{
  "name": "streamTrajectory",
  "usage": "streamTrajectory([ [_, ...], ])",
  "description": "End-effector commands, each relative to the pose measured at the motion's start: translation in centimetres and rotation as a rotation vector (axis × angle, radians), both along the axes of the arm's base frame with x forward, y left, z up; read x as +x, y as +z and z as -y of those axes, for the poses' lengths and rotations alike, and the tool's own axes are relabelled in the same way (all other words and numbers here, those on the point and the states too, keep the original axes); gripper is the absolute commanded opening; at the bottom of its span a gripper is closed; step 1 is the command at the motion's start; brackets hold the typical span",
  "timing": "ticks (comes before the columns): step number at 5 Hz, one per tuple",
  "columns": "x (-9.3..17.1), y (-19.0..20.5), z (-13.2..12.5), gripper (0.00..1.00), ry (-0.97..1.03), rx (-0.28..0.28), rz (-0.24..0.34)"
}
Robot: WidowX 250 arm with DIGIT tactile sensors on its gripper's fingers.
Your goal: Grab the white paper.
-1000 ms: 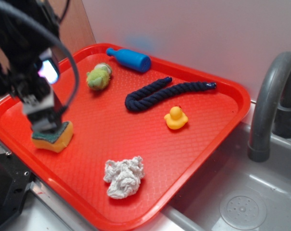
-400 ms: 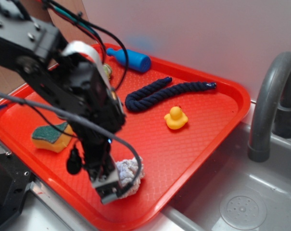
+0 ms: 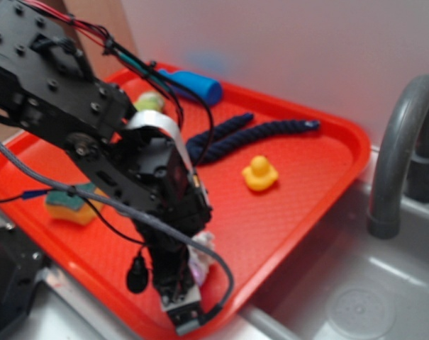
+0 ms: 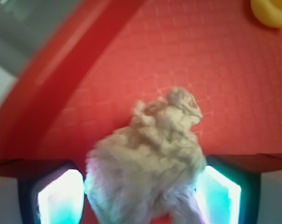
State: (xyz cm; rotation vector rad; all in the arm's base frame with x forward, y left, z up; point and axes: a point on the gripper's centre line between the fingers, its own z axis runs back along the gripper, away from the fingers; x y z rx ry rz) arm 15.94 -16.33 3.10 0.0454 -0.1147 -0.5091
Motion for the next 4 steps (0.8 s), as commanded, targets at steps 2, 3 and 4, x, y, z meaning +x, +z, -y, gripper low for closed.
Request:
streamTrajectory([
  [2,1.7,6.4,-7.1,0.0,0.384,0.124,0.044],
  [3,2.3,10.4,-10.1,0.0,0.631,0.16,0.008],
  [4,2.6,14.3,-11.9,0.0,0.746,0.123,0.031],
])
